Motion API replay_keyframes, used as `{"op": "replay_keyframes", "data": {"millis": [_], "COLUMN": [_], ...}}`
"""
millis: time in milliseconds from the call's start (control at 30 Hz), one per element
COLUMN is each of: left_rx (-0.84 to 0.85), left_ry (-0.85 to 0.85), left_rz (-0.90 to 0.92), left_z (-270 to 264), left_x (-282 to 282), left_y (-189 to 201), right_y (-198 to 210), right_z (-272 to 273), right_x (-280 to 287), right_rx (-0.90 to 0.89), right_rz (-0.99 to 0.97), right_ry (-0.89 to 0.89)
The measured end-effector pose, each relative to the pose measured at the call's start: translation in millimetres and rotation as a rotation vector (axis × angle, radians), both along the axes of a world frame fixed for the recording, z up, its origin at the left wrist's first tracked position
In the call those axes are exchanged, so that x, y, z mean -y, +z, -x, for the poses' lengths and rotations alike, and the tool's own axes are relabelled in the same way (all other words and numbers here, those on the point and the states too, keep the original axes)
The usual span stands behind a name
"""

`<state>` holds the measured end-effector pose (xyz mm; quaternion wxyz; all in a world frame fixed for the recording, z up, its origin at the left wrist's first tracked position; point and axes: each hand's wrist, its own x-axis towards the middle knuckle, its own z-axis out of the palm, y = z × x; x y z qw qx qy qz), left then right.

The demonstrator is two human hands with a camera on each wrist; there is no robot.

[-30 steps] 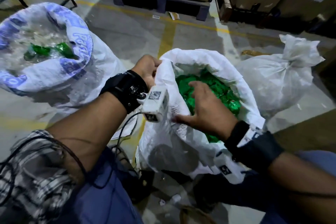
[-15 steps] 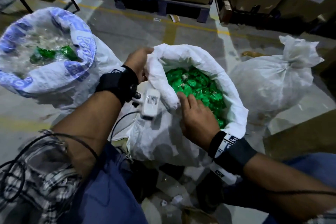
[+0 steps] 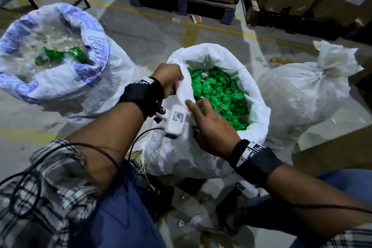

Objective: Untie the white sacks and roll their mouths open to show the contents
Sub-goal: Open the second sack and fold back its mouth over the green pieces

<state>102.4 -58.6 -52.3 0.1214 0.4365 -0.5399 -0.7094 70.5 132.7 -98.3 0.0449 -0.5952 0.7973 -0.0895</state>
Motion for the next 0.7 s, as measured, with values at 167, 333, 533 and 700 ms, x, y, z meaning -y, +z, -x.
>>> {"op": "replay_keyframes", "data": {"millis": [167, 333, 533, 700], "left_rx": [-0.172, -0.103, 0.661, 0.430], "left_ry": [-0.013, 0.040, -0.482, -0.310], "left_rz": [-0.501, -0.294, 0.685, 0.343], "left_z": [-10, -1, -6, 2], "left_x": [15, 15, 13, 6], "left_y": [11, 0, -10, -18], "right_y": [-7, -12, -7, -10], "right_z": [5, 10, 19, 20], "right_x": [-7, -9, -10, -8], "right_rx": [-0.050, -0.110, -0.186, -0.247], "right_rz": [-0.071, -0.137, -0.171, -0.191], "right_ry": [-0.066, -0.143, -0.143, -0.077]}}
